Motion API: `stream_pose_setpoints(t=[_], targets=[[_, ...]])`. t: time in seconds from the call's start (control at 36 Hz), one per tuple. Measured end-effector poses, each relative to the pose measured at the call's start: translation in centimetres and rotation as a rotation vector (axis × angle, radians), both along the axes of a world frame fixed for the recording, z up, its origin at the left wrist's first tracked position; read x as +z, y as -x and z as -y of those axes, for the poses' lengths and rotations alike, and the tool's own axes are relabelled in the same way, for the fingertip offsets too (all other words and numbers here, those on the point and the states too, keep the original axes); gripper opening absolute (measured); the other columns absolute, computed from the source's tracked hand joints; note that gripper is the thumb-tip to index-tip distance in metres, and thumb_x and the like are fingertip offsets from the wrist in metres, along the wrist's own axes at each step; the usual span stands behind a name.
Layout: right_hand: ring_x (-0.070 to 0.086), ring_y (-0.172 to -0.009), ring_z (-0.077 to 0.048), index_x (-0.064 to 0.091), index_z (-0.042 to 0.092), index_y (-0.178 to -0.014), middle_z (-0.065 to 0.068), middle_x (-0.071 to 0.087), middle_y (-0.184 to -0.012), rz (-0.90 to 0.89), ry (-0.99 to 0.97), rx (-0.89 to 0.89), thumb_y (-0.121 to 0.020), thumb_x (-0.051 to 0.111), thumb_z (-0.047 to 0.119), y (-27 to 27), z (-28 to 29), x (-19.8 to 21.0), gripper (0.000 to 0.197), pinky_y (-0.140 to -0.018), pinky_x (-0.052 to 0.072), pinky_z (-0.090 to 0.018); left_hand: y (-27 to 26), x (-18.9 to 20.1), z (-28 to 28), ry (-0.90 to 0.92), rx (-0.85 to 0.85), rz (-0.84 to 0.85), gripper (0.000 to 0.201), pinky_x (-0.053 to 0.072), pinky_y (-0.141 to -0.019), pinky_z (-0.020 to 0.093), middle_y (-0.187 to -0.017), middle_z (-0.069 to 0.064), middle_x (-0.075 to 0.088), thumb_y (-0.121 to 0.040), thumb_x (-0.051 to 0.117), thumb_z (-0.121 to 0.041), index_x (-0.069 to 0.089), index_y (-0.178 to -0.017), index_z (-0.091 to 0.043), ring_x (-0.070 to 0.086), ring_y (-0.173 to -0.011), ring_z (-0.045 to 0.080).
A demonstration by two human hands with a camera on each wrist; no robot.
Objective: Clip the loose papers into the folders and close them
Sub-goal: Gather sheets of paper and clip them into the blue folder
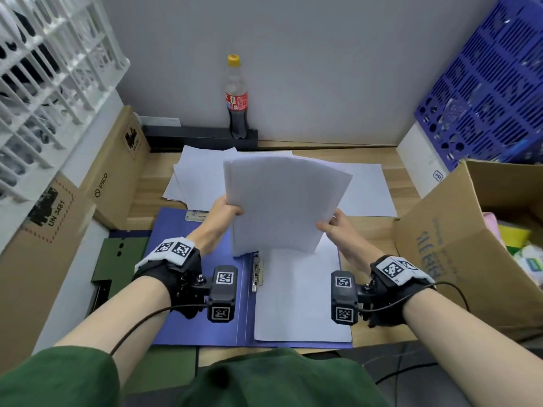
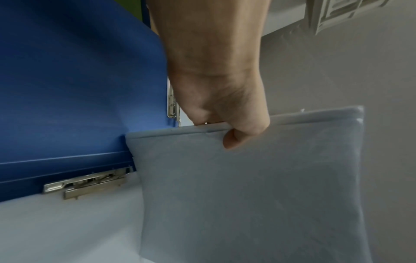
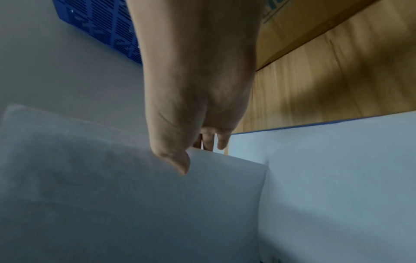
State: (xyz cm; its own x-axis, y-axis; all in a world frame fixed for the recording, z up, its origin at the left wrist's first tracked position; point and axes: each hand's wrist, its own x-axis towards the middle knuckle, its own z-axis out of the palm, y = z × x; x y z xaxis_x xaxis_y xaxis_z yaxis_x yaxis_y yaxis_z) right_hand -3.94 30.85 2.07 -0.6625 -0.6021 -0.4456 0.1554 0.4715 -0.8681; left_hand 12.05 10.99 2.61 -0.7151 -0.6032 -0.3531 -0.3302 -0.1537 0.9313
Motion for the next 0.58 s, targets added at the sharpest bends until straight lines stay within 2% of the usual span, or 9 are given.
stream_pose_setpoints(t=[0.08,0.17,0.25,0.33,0.42,0.47,0.56,0.58], targets=[[0.060,-0.112,-0.015,0.050,0.014,-0.126,0.000,0.065,-0.120,-0.017,0.024,0.034,-0.086,0.048,-0.005,-0.4,0.3,-0.3,0.044,-0.096,0.047,-0.030,0.4,-0.2,-0.7,-0.031,0.028,-0.002,0.043,0.043,-0.097,0.037,-0.108,0.005,0.064,-0.082,0.038,0.015,0.061,-0.095,-0.018,0.056,-0.105,0.023],[0.061,-0.107,-0.016,0.052,0.015,-0.120,0.003,0.065,-0.110,-0.029,0.056,-0.024,-0.081,0.044,-0.012,-0.6,1.1,0.5,0.048,-0.087,0.049,-0.026,1.0,0.2,-0.8,-0.027,0.081,-0.031,0.036,0.043,-0.084,0.035,-0.098,0.006,0.063,-0.078,0.037,0.015,0.061,-0.086,-0.012,0.053,-0.094,0.022],[0.061,-0.109,-0.018,0.053,0.010,-0.122,-0.002,0.065,-0.115,-0.051,0.112,-0.083,-0.079,0.043,-0.012,-0.1,1.5,1.4,0.050,-0.091,0.050,-0.031,1.4,1.0,-0.1,-0.035,0.167,-0.087,0.031,0.040,-0.070,0.032,-0.084,0.005,0.059,-0.071,0.036,0.014,0.056,-0.076,-0.009,0.048,-0.084,0.022],[0.060,-0.108,-0.019,0.054,0.007,-0.121,-0.006,0.066,-0.115,-0.042,0.144,-0.138,-0.077,0.039,-0.012,0.3,1.4,2.0,0.050,-0.095,0.047,-0.035,1.3,1.2,0.7,-0.037,0.153,-0.126,0.038,0.040,-0.074,0.034,-0.090,0.009,0.059,-0.061,0.037,0.006,0.057,-0.091,-0.004,0.050,-0.086,0.021],[0.058,-0.113,-0.019,0.054,0.011,-0.121,-0.006,0.066,-0.117,-0.011,0.103,-0.124,-0.079,0.038,-0.008,0.1,1.2,1.3,0.049,-0.097,0.044,-0.034,1.0,0.8,0.6,-0.002,0.153,-0.056,0.029,0.036,-0.066,0.027,-0.084,0.002,0.055,-0.069,0.039,0.012,0.052,-0.081,-0.010,0.043,-0.080,0.018],[0.057,-0.114,-0.016,0.054,0.016,-0.121,-0.003,0.065,-0.120,0.012,0.054,-0.114,-0.082,0.039,-0.001,-0.3,0.8,0.5,0.045,-0.092,0.044,-0.029,0.8,0.2,0.3,-0.004,0.172,-0.052,0.033,0.033,-0.063,0.026,-0.082,-0.001,0.052,-0.074,0.039,0.016,0.051,-0.079,-0.014,0.041,-0.076,0.015],[0.055,-0.103,-0.010,0.057,0.018,-0.119,-0.002,0.062,-0.123,0.028,-0.002,-0.119,-0.088,0.036,0.002,-0.8,0.4,-0.8,0.040,-0.079,0.040,-0.022,0.5,-0.7,0.0,-0.012,0.131,-0.044,0.035,0.036,-0.066,0.026,-0.093,0.002,0.056,-0.079,0.037,0.016,0.054,-0.094,-0.010,0.046,-0.081,0.013],[0.053,-0.110,-0.012,0.058,0.020,-0.115,-0.003,0.059,-0.128,0.034,-0.016,-0.107,-0.089,0.036,0.006,-0.9,0.3,-1.0,0.037,-0.082,0.040,-0.023,0.4,-0.9,0.0,-0.022,0.118,-0.037,0.036,0.038,-0.071,0.027,-0.098,0.004,0.058,-0.079,0.037,0.015,0.055,-0.100,-0.009,0.048,-0.087,0.015]])
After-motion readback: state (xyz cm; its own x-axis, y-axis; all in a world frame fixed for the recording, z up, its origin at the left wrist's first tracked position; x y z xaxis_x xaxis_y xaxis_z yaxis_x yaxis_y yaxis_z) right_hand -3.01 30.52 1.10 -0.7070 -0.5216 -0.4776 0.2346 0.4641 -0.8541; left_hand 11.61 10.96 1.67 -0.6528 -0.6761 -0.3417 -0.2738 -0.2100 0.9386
